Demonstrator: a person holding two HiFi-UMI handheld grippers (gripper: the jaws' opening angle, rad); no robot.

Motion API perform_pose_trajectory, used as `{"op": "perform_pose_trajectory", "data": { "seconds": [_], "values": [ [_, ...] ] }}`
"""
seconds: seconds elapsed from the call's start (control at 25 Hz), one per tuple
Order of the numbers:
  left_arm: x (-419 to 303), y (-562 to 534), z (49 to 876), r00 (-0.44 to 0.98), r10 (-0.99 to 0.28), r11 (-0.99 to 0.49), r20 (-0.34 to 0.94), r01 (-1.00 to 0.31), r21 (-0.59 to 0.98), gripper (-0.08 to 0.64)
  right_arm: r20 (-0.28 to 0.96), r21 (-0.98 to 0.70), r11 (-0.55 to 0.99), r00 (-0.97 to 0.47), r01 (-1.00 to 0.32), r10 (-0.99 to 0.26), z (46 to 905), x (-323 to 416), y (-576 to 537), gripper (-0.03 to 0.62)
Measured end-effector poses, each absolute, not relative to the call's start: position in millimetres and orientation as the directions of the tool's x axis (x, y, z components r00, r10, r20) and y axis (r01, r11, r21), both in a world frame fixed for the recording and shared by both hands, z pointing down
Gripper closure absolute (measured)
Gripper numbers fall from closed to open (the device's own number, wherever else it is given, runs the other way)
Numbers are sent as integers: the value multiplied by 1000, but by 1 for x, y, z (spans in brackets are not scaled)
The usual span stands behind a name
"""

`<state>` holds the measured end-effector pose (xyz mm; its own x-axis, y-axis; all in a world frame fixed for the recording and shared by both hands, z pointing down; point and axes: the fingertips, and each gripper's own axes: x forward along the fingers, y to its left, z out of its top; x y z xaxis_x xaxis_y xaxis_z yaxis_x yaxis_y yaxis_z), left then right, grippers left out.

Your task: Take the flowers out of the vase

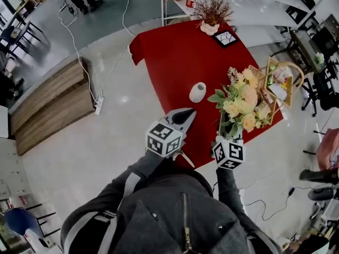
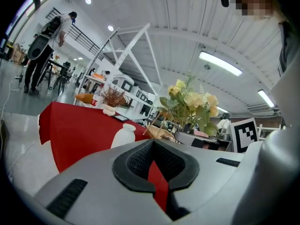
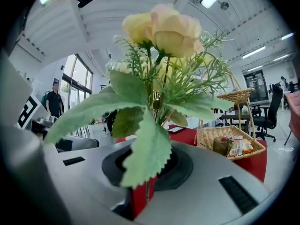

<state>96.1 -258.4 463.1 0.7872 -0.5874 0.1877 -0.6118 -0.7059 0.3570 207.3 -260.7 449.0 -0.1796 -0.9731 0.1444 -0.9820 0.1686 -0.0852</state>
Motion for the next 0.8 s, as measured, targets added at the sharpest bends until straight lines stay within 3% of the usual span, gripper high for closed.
{"op": "perform_pose_trajectory", "data": {
  "seconds": [0.8],
  "values": [
    [94, -260, 464, 780, -594, -699, 195, -621, 356, 552, 134, -95, 171, -183, -981, -974, 446, 206, -259, 557]
  ]
}}
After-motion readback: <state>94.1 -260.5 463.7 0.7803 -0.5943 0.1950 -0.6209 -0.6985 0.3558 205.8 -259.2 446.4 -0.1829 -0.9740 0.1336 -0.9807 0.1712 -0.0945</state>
